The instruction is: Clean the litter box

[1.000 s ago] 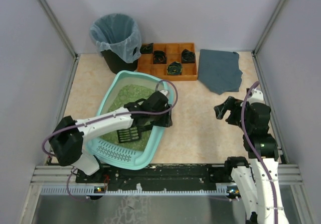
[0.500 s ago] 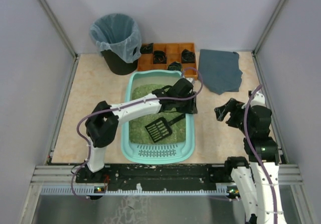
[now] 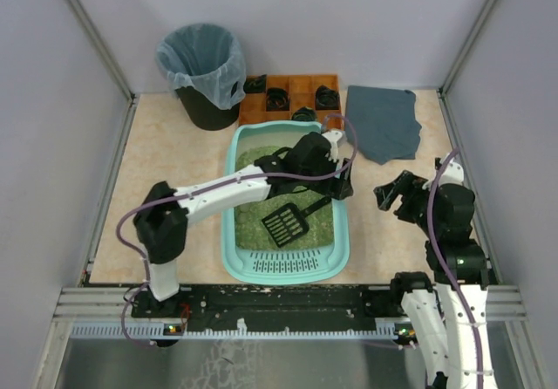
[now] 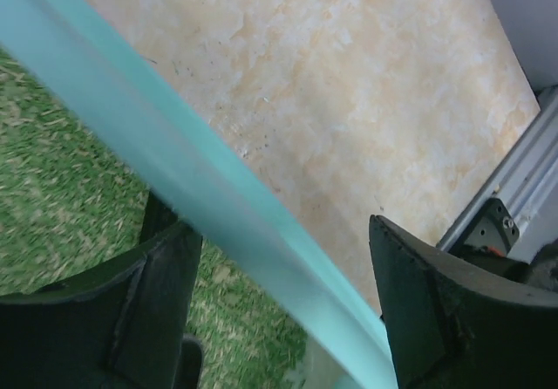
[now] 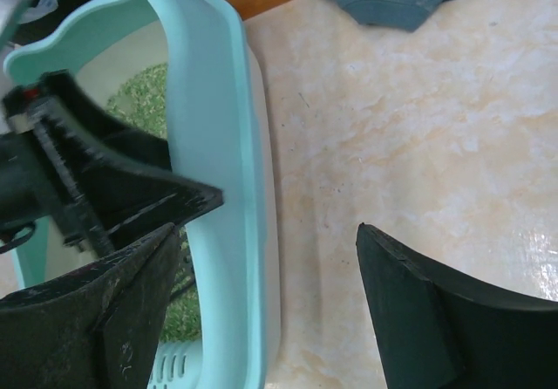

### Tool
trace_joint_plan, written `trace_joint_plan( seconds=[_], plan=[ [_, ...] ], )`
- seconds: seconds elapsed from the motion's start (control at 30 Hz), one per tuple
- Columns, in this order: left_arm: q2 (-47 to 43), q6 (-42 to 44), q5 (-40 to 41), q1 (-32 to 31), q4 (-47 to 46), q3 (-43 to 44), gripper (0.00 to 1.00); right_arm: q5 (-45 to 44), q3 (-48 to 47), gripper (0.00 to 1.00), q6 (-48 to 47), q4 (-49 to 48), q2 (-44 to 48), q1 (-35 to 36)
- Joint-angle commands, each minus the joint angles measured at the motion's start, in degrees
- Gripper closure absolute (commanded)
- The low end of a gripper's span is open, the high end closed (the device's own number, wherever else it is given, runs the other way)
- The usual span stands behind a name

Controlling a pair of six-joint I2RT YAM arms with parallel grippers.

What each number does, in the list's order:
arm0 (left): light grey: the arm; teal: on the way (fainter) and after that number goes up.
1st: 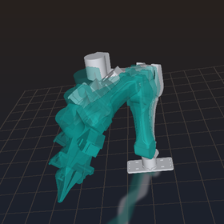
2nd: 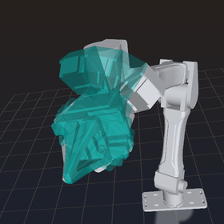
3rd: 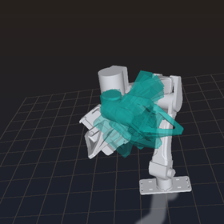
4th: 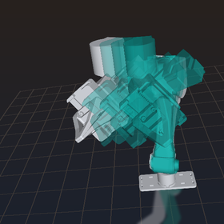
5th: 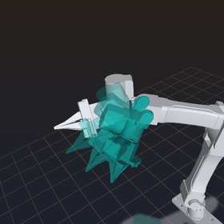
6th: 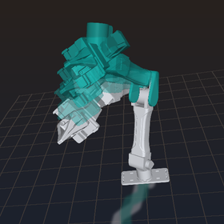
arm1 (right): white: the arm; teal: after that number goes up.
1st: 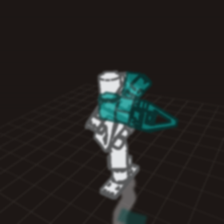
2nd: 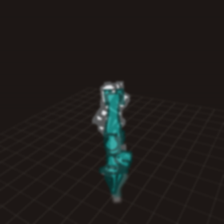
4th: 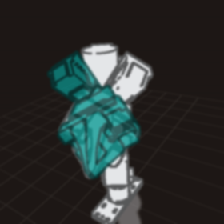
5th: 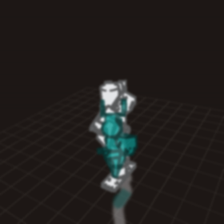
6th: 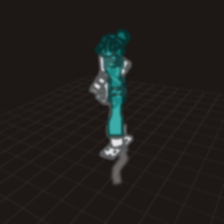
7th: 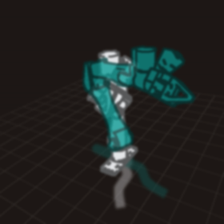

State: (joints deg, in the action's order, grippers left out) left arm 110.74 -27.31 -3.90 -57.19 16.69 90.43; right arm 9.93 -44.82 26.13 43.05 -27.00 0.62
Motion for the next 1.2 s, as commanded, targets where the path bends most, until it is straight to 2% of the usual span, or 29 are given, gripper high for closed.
trace_joint_plan(
  seconds=[0.0,0.17,0.33,0.4,0.5,0.63,0.87,1.07,1.17],
  plan=[
    [-13.40,8.33,3.29,-0.50,-7.85,-7.41,0.15,-0.20,-4.40,0.19,-0.35,-1.89,0.58,0.32],
    [-25.19,15.34,8.12,0.17,-7.18,-13.87,0.11,-0.53,-4.50,0.19,-0.51,-1.80,1.10,0.34],
    [-33.95,19.58,16.54,1.55,-3.21,-16.97,0.10,-0.16,-4.22,0.19,-0.56,-2.19,0.67,0.34],
    [-36.15,20.44,19.28,4.34,-1.04,-16.98,0.09,-0.15,-4.23,0.19,-0.64,-2.10,0.48,0.30],
    [-36.96,22.26,15.07,13.31,2.00,-14.12,0.11,-0.09,-3.99,0.19,-0.64,-2.12,0.37,0.34],
    [-34.75,28.64,10.15,23.58,2.04,-8.63,0.15,0.44,-3.34,0.19,-0.48,-2.10,0.46,0.34],
    [-25.15,38.24,7.04,29.39,-0.81,1.50,0.15,1.53,-4.14,0.19,-0.90,-0.63,0.33,0.32],
    [-12.09,41.15,4.86,34.46,5.06,18.20,0.18,1.92,-4.93,0.19,-1.30,0.37,0.28,0.34],
    [-6.95,41.26,3.64,36.96,7.54,23.83,0.20,2.27,-5.08,0.19,-1.71,0.64,0.14,0.34]
  ],
)
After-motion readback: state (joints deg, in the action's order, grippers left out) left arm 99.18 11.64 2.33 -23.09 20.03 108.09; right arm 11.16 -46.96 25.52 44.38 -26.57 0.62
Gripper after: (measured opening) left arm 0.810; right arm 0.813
